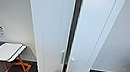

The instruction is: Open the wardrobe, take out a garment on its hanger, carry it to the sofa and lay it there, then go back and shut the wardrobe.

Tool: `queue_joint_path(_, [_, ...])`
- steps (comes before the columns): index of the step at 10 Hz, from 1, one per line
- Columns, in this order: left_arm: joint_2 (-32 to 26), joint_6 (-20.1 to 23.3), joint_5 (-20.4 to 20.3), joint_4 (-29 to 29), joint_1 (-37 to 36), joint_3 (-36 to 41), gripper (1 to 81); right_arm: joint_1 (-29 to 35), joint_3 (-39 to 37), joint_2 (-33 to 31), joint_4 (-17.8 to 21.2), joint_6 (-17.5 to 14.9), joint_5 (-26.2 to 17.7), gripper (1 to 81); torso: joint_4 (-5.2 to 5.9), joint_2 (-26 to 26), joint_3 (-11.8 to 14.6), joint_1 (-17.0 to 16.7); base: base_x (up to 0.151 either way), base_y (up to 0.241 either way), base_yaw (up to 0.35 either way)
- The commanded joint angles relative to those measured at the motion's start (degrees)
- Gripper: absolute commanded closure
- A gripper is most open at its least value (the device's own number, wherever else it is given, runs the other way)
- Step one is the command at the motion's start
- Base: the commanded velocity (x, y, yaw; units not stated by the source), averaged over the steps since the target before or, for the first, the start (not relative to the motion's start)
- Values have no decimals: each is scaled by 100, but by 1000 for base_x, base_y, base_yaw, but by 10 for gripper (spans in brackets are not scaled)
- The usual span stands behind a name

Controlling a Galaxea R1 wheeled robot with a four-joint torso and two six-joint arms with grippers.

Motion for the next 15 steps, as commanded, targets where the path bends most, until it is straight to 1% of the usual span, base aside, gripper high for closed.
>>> queue_joint_path(1, [485, 146, 76, 967, 701, -582, 10, -39, -3091, 1943, -343, -106, 73, 10, 0, 0, 0, 0, 0, 0, 0])
queue_joint_path(3, [784, 155, 59, 1477, 1308, -971, 10, -909, -3329, 1767, -915, -115, 65, 10, 0, 0, 0, 0, 0, 0, 0])
queue_joint_path(4, [873, 163, -183, 1696, 1632, -1093, 10, -1408, -3503, 1749, -1300, -106, 82, 10, 0, 0, 0, 0, 0, 0, 0])
queue_joint_path(6, [1084, 163, -609, 1954, 2267, -1472, 10, -2310, -4041, 1881, -1822, -115, 126, 10, 0, 0, 0, 0, 0, 0, 0])
queue_joint_path(8, [1365, 163, -871, 2243, 2821, -1971, 10, -3039, -4750, 2178, -2303, -123, 144, 10, 0, 0, 0, 0, 0, 0, 0])
queue_joint_path(10, [1620, 163, -1286, 2340, 3226, -2624, 10, -3672, -5456, 2549, -2806, -132, 161, 10, 0, 0, 2, 0, 0, 0, 0])
queue_joint_path(12, [1998, 163, -1576, 2455, 3561, -3459, 10, -4262, -6458, 3093, -3474, -132, 328, 10, 0, -2, 2, -5, 0, 0, 0])
queue_joint_path(13, [2207, 163, -1637, 2472, 3728, -3850, 10, -4490, -7067, 3381, -3675, -123, 538, 10, 0, -4, 5, -7, 0, 0, 0])
queue_joint_path(15, [2622, 163, -1822, 2683, 4035, -4566, 10, -4781, -7961, 3814, -3747, -132, 583, 10, 0, -4, 7, -9, 0, 0, 0])
